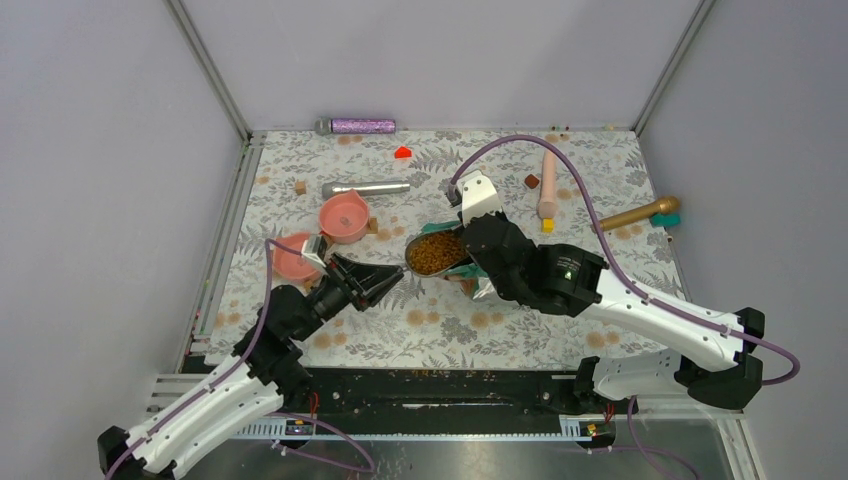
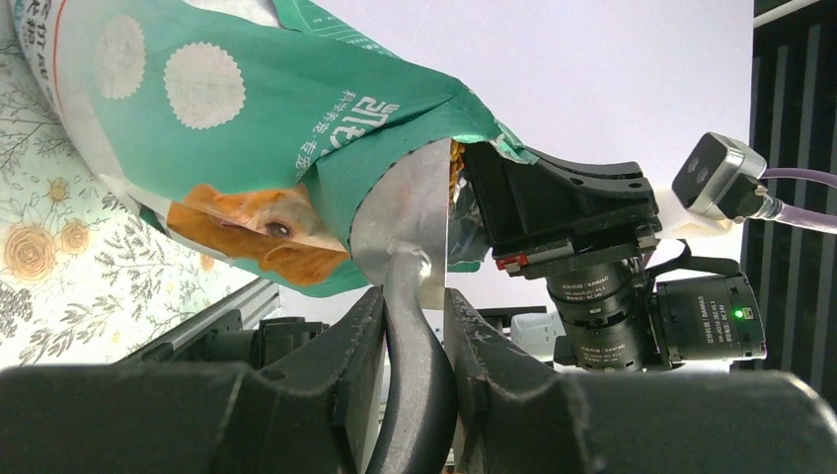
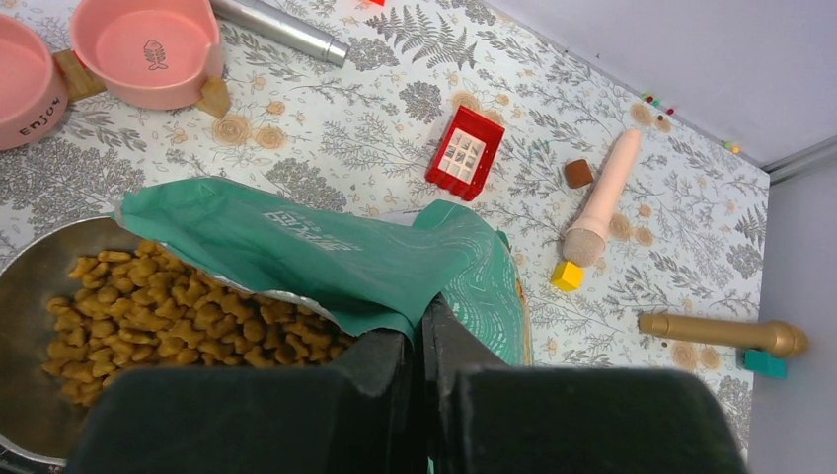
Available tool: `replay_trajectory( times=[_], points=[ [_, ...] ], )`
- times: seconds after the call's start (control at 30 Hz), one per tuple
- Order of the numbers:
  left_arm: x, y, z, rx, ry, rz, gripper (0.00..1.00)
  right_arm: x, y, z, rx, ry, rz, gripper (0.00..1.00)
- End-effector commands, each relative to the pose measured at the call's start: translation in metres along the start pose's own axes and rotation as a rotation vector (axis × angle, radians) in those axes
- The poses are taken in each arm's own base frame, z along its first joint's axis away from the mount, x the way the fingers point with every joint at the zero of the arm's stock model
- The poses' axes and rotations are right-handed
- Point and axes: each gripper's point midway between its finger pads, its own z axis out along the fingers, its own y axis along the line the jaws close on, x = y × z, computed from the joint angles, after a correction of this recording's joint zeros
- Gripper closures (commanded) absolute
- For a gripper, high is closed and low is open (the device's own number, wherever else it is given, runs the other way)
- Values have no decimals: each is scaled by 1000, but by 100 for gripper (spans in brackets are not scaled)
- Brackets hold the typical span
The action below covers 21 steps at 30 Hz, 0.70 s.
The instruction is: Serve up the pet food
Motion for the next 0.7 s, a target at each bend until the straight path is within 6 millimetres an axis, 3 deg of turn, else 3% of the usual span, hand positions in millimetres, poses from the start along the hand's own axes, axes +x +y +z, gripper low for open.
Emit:
replay_trajectory(
  times=[0.0, 0.37, 0.67],
  points=[
    [-15, -46, -9, 73, -86, 0, 100, -62, -22, -25, 12, -163, 173, 100],
    [-12, -36, -27, -52, -78, 46, 100, -68, -27, -27, 29, -166, 148, 100],
    [-3, -33, -37, -33, -32, 47, 100, -69, -32, -30, 39, -174, 157, 100]
  ],
)
